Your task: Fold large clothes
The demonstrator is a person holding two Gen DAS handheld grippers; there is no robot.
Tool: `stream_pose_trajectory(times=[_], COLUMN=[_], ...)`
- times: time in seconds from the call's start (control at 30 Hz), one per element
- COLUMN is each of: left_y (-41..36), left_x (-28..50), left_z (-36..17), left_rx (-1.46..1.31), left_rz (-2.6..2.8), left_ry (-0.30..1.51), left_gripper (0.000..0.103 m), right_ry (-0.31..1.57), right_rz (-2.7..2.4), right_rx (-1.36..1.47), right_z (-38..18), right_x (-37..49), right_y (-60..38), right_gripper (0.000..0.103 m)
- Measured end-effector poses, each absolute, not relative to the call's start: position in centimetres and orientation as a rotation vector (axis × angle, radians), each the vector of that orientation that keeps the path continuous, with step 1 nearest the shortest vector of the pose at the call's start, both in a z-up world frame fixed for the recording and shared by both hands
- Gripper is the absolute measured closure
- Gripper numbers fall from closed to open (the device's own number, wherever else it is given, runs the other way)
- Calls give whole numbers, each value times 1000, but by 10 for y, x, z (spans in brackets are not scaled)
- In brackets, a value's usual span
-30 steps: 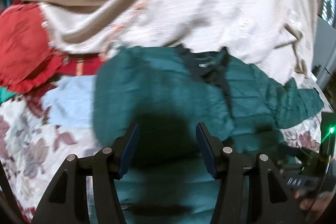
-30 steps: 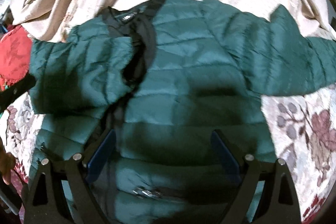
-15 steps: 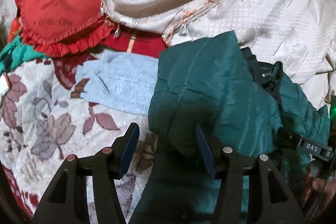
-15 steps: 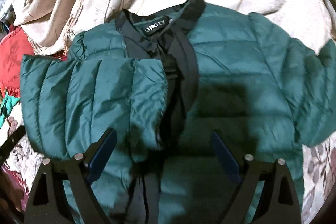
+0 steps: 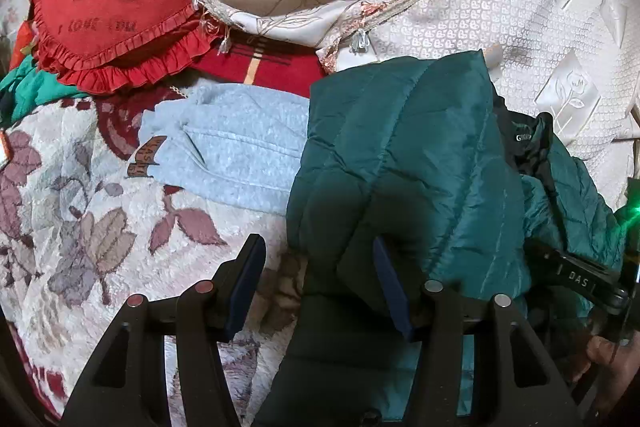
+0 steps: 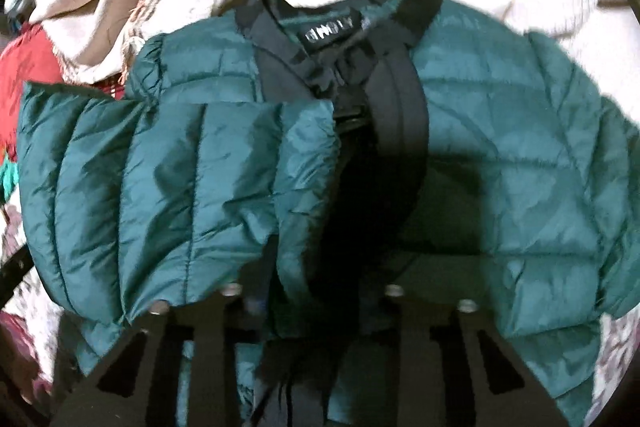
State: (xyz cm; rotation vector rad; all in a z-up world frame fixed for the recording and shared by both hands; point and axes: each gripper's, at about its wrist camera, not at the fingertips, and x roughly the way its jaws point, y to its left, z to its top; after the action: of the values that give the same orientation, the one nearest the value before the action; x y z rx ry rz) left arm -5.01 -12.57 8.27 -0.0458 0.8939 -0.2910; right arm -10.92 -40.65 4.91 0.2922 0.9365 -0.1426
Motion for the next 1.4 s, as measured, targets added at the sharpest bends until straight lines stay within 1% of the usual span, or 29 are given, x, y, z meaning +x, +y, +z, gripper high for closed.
stream_pose_trajectory(times=[0.03, 0.07, 0.27, 0.5, 0.77, 0.9, 0.97, 1.13, 1.2, 1.27, 1.3, 1.4], left_y=[-125, -125, -123, -126, -127, -135, -141, -157, -165, -170, -174, -185], left_x=[-50, -50, -50, -52, -49, -49, -49, -48, -47, -45, -43, -38], left_z=[83, 84, 83, 77, 75, 76, 75, 77, 81, 82, 83, 85], left_rx=[-47, -49, -53, -47, -46, -30, -18, -4, 6, 7, 6, 9], left_rz=[-291, -291, -278, -279, -275, -288, -295, -310, -313, -315, -321, -325], left_ry=[894, 893, 896, 913, 921, 913, 917, 909, 890, 882, 880, 864], left_gripper=[65, 65, 65, 65, 65, 65, 65, 65, 65, 65, 65, 65], right_ry=[927, 914, 796, 758, 753, 747, 761, 838, 832, 841, 844, 814], right_rz=[-143, -142, -182, -318, -435, -479, -496, -515, -516, -527, -528, -509], right_rx=[269, 254, 209, 164, 199, 130, 108, 103, 106, 132, 170, 240], right_z=[54, 58, 97, 114, 115, 112, 105, 67, 62, 64, 67, 81], right_x=[-110, -111, -126, -134, -139, -130, -125, -112, -112, -119, -125, -144], right_y=[-403, -402, -412, -445, -500, -507, -510, -520, -521, -526, -531, -537], right_gripper=[82, 82, 82, 82, 83, 83, 83, 82, 72, 40, 35, 35])
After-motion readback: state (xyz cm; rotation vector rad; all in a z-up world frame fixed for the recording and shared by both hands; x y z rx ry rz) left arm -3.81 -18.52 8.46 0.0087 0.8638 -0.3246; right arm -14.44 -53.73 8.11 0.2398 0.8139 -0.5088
